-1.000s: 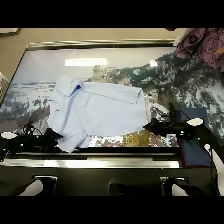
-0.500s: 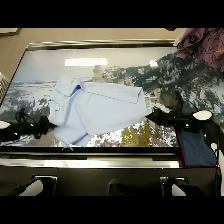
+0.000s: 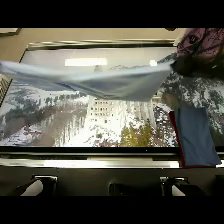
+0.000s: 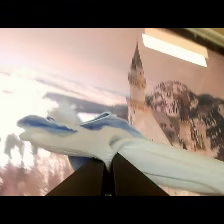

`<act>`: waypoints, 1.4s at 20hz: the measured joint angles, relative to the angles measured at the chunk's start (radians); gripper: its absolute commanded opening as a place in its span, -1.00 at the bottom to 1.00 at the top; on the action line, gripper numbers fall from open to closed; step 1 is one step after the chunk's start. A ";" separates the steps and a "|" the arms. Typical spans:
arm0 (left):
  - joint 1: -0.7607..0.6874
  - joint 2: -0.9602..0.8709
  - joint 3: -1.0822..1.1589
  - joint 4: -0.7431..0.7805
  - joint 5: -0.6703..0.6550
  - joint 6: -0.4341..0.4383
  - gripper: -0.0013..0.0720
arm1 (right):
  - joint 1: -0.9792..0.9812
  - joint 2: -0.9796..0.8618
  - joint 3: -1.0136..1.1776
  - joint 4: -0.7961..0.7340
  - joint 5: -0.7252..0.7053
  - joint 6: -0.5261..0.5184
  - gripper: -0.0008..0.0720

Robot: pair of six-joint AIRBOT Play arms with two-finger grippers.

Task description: Fold the clothes and pants, and hang the long-sleeved shirts on hangers.

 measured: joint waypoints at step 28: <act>-0.185 -0.652 0.087 0.212 0.254 -0.026 -0.92 | 0.003 -0.696 0.267 -0.184 0.062 0.264 -0.89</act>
